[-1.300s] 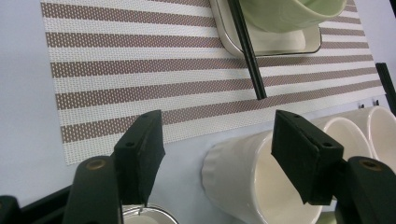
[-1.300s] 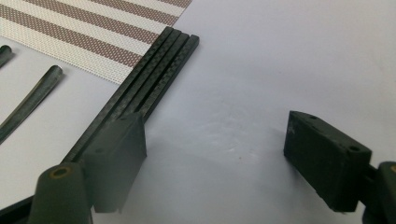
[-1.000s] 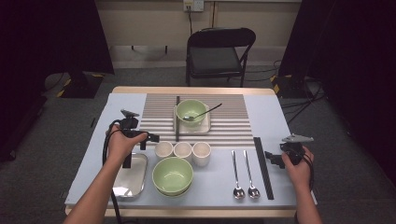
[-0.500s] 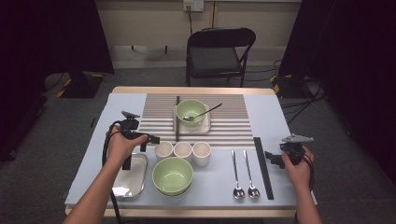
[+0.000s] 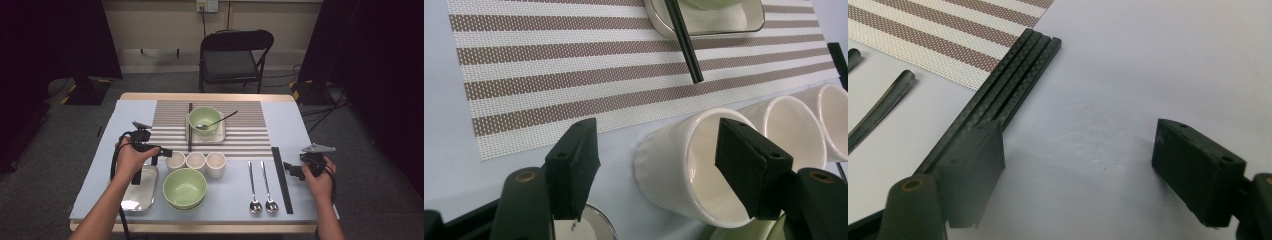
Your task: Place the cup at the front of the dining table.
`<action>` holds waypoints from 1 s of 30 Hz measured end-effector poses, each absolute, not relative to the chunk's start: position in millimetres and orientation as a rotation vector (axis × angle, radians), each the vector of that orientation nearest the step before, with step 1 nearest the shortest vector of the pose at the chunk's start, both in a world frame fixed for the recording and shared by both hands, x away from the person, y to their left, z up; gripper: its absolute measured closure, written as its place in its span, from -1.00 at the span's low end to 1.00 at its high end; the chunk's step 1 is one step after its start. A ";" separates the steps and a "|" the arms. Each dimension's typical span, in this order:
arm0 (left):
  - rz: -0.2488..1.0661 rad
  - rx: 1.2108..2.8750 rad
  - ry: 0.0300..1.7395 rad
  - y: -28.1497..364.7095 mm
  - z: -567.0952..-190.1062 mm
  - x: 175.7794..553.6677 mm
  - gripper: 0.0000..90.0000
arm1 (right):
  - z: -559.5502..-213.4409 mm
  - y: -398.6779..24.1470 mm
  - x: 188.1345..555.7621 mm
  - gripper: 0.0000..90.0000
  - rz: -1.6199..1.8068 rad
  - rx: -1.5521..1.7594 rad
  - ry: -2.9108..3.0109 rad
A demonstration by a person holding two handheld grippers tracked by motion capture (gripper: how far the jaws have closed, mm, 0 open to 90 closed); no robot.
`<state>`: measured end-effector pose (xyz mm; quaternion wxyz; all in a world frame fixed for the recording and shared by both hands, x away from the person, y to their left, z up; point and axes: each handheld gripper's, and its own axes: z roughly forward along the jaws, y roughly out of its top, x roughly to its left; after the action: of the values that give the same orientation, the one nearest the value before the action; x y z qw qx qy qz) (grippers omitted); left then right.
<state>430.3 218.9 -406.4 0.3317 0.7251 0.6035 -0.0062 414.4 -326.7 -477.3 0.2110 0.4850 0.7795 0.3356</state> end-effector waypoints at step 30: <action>-0.028 1.942 1.583 208.8 -415.5 427.4 -0.16 | -477.3 -326.7 414.3 -0.56 0.933 1.347 2.166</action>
<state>427.4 208.8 -415.5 0.3126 0.7364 0.5999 -0.0108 414.3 -326.7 -477.3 0.2112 0.4847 0.7796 0.3357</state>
